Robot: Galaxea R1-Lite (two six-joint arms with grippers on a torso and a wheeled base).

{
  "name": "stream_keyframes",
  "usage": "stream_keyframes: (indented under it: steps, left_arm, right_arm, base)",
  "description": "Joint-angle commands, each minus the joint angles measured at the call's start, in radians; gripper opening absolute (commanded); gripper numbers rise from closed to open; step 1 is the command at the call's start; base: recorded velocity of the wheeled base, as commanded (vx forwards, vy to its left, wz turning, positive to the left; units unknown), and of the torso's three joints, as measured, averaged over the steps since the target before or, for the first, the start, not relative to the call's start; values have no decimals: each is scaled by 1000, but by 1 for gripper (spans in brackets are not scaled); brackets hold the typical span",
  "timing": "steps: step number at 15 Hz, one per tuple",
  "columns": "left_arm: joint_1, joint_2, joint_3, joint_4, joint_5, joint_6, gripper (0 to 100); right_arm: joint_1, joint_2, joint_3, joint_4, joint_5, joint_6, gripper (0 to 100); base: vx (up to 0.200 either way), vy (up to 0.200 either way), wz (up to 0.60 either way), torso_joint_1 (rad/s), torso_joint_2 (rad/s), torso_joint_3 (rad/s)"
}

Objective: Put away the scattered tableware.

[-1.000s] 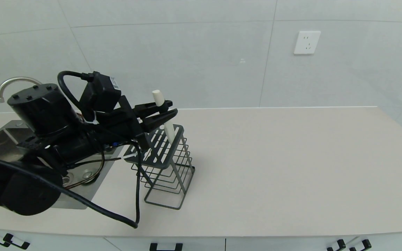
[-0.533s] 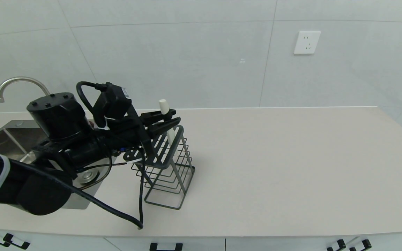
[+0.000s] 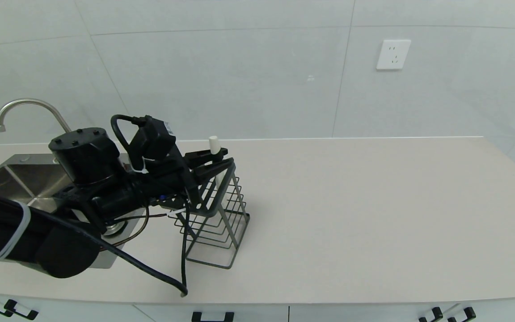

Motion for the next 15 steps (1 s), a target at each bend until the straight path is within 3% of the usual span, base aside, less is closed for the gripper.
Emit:
stream_keyframes:
  steps: [1, 6, 7, 12, 15]
  left_arm:
    - [0, 5, 25, 0, -1, 2, 0]
    - [0, 10, 45, -2, -1, 0, 0]
    - [0, 10, 46, -2, 0, 0, 100]
    - [11, -75, 75, -15, 10, -3, 100]
    - [11, -352, 270, -15, 10, -3, 100]
  right_arm:
    - [1, 1, 0, 0, 0, 0, 0]
    - [1, 1, 0, 0, 0, 0, 0]
    - [1, 1, 0, 0, 0, 0, 0]
    - [1, 1, 0, 0, 0, 0, 0]
    - [1, 1, 0, 0, 0, 0, 0]
  base:
    - [0, 0, 0, 0, 0, 0]
    - [0, 0, 0, 0, 0, 0]
    - [0, 0, 0, 0, 0, 0]
    - [0, 0, 0, 0, 0, 0]
    - [0, 0, 0, 0, 0, 0]
